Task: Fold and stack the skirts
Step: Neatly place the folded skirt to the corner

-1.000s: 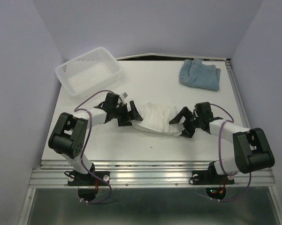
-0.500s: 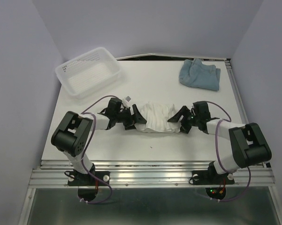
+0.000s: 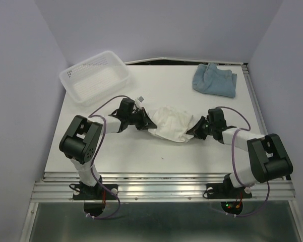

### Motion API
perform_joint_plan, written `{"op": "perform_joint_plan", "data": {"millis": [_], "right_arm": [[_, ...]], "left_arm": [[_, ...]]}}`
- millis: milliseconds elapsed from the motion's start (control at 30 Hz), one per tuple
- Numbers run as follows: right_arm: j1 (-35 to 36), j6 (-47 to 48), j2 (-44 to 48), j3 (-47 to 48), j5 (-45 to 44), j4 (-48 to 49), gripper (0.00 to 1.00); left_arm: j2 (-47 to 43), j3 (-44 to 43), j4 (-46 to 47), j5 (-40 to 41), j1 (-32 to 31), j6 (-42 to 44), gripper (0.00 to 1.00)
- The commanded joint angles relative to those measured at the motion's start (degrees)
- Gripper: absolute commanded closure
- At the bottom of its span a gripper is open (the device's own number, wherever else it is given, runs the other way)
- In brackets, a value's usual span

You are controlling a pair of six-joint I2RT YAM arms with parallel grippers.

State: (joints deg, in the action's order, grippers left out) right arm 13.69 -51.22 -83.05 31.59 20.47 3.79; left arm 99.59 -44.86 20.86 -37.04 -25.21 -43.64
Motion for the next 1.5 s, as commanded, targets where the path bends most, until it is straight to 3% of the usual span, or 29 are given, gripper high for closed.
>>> {"op": "perform_joint_plan", "data": {"millis": [0, 500, 633, 867, 933, 967, 1033, 1067, 1200, 1267, 1467], "right_arm": [[0.46, 4.9, 1.4, 5.39, -5.08, -0.8, 0.98], [-2.97, 18.7, -3.25, 22.62, -15.11, -5.71, 0.99], [-3.76, 19.23, -5.54, 23.6, -13.09, -8.27, 0.99], [-3.76, 18.97, -10.55, 20.96, -3.16, -10.73, 0.99], [-3.76, 19.14, -11.35, 20.96, -1.75, -11.0, 0.88], [-3.76, 19.14, -11.09, 20.88, -1.57, -11.09, 0.75], [-3.76, 18.97, -10.3, 21.05, -1.66, -11.26, 0.61], [-3.76, 19.23, -9.34, 21.23, -2.62, -11.26, 0.47], [-4.38, 21.07, -7.31, 23.59, -4.56, -12.58, 0.13], [-4.38, 21.6, -7.22, 24.13, -5.09, -13.19, 0.07], [-4.38, 19.76, -13.19, 24.31, 1.49, -9.08, 0.05]], "left_arm": [[1.04, -9.0, -3.63, 2.59, -0.45, 4.87, 1.0], [14.39, -36.61, -8.2, 6.1, -3.53, 6.64, 1.0], [15.81, -36.35, -9.26, 6.1, -3.44, 4.79, 1.0], [13.0, -26.78, -10.14, 6.1, -2.48, 4.26, 1.0], [11.94, -24.05, -10.66, 5.92, -2.12, 4.52, 1.0], [11.33, -23.0, -11.45, 5.66, -1.95, 5.48, 1.0], [10.89, -22.12, -12.07, 5.57, -1.6, 6.46, 1.0], [10.8, -21.94, -12.68, 5.48, -1.33, 7.59, 1.0], [11.41, -22.37, -13.39, 5.4, -0.45, 8.57, 1.0], [12.11, -23.42, -13.83, 5.4, -0.45, 9.01, 1.0], [13.61, -25.8, -14.71, 5.4, -0.36, 10.06, 1.0]]}}
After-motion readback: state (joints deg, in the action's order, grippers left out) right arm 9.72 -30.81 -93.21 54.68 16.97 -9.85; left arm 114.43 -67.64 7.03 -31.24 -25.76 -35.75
